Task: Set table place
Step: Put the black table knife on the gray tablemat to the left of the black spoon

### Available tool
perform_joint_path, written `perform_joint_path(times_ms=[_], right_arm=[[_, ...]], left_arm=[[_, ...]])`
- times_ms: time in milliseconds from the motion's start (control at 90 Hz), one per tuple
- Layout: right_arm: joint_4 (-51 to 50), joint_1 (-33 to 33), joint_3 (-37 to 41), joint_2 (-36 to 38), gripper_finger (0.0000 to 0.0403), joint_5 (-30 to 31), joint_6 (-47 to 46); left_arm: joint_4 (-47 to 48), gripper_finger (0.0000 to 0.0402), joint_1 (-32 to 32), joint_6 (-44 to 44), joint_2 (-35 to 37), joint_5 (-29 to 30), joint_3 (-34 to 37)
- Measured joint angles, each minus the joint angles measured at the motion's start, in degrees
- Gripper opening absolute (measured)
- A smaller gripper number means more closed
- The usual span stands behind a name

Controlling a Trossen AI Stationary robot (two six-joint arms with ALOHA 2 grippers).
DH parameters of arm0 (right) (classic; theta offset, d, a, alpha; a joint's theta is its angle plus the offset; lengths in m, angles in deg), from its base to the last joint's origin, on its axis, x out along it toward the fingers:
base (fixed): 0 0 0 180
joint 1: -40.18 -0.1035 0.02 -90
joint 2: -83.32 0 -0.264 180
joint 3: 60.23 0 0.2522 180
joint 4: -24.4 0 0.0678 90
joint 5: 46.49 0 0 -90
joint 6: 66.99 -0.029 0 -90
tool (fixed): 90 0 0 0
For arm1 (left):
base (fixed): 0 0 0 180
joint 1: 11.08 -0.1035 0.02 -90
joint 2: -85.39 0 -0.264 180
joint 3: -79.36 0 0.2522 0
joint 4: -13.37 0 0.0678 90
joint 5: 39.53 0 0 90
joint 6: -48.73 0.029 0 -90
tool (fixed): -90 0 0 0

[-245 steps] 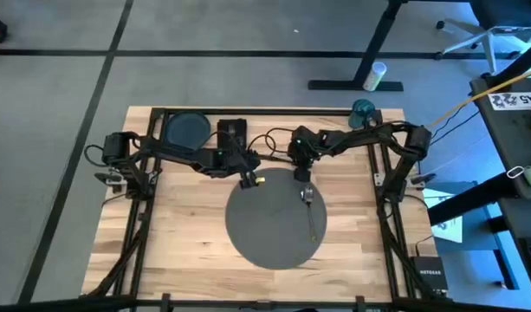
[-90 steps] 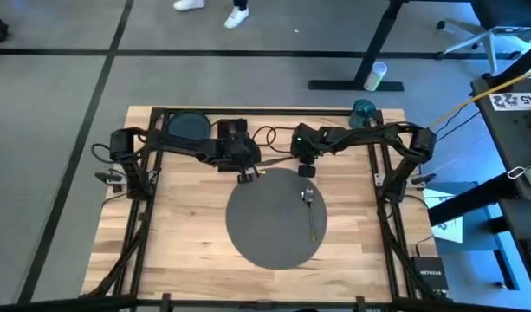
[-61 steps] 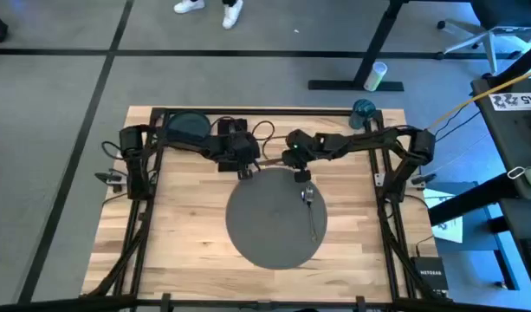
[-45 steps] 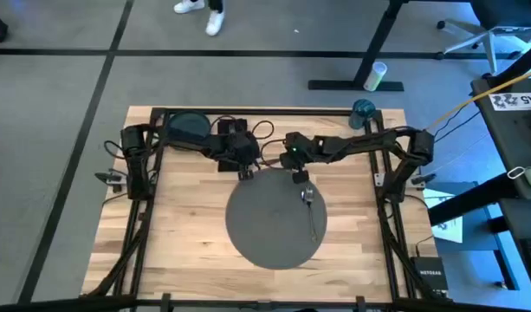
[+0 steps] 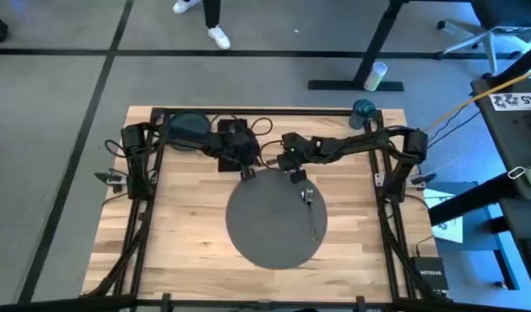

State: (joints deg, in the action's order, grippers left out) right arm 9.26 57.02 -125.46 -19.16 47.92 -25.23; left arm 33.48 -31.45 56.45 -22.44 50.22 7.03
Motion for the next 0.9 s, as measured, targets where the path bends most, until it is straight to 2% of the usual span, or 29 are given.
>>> perform_joint_path(times_ms=[267, 622, 900], right_arm=[[2.92, 0.0, 0.02, -2.99, 0.0067, 0.54, 2.05], [4.55, -1.65, 0.0, -3.18, 0.0067, -0.64, 4.18], [5.01, -2.95, 0.0, -3.27, 0.0067, 1.83, 4.67]], left_arm=[[-0.82, 0.0, -0.08, -0.27, -0.02, -0.88, 0.0], [-1.85, 0.0, -0.04, -0.27, -0.06, -0.9, 0.0], [-5.82, 0.0, -0.04, -1.28, -3.85, -3.81, -0.15]])
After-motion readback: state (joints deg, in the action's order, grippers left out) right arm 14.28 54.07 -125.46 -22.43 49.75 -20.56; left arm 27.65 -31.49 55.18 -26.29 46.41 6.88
